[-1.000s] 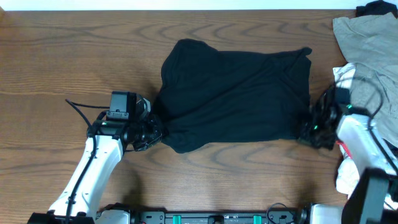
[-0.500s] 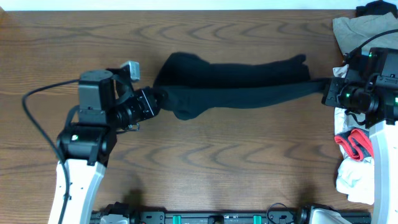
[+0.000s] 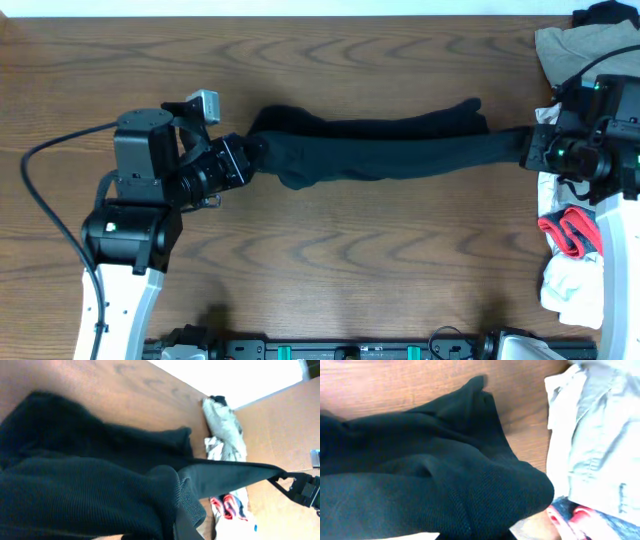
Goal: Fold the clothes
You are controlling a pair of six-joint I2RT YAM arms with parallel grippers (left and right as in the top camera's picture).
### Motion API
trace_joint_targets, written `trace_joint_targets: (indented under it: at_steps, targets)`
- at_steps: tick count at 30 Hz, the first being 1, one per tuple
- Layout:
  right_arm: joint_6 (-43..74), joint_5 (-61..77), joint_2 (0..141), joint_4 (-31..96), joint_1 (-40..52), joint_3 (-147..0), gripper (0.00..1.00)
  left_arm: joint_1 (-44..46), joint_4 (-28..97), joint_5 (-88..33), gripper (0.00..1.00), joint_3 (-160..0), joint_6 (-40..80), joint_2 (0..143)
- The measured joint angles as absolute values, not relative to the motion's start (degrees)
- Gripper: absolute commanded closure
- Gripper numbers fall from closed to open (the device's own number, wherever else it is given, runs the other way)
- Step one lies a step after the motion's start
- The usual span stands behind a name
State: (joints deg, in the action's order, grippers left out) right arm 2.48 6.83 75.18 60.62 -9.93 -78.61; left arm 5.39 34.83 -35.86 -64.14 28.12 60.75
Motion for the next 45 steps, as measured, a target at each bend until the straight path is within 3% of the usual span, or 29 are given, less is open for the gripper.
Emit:
trace_joint_targets:
  at_steps: [7, 16, 21, 26, 29, 33, 36, 40, 45]
  targets:
    - [2.1, 6.3, 69.4, 63.1, -9.9, -89.4, 0.99, 5.4, 35.3, -35.2, 0.94, -73.4, 28.0, 52.9]
    - [1.9, 2.0, 67.1, 60.4, -9.9, -94.5, 0.99, 5.4, 35.1, -21.6, 0.94, -75.7, 28.0, 48.4]
    - [1.8, 2.0, 78.4, 58.3, -9.9, -94.5, 0.99, 5.4, 32.0, -18.3, 0.94, -75.7, 28.0, 60.1]
    - [1.7, 4.2, 93.0, 48.9, -9.9, -94.3, 0.99, 5.4, 17.3, -18.6, 0.94, -75.5, 26.9, 78.3]
    - [1.7, 7.0, 101.8, 40.9, -9.6, -94.4, 0.99, 4.8, 0.9, -25.2, 0.94, -77.0, 28.8, 91.7]
    - [1.9, 9.2, 106.7, 40.9, -8.3, -97.9, 0.99, 4.4, -3.0, -32.7, 0.94, -85.3, 32.2, 103.3]
    - [1.8, 9.9, 107.3, 44.1, -6.6, -105.6, 0.99, 4.3, 0.8, -37.5, 0.94, -94.8, 32.5, 108.4]
    - [1.5, 9.2, 105.4, 51.5, -4.8, -117.8, 0.99, 4.2, 17.2, -40.8, 0.94, -105.9, 28.1, 106.5]
    - [0.7, 6.3, 102.2, 63.4, -4.8, -120.8, 0.99, 4.2, 41.5, -42.5, 0.94, -110.2, 20.2, 98.7]
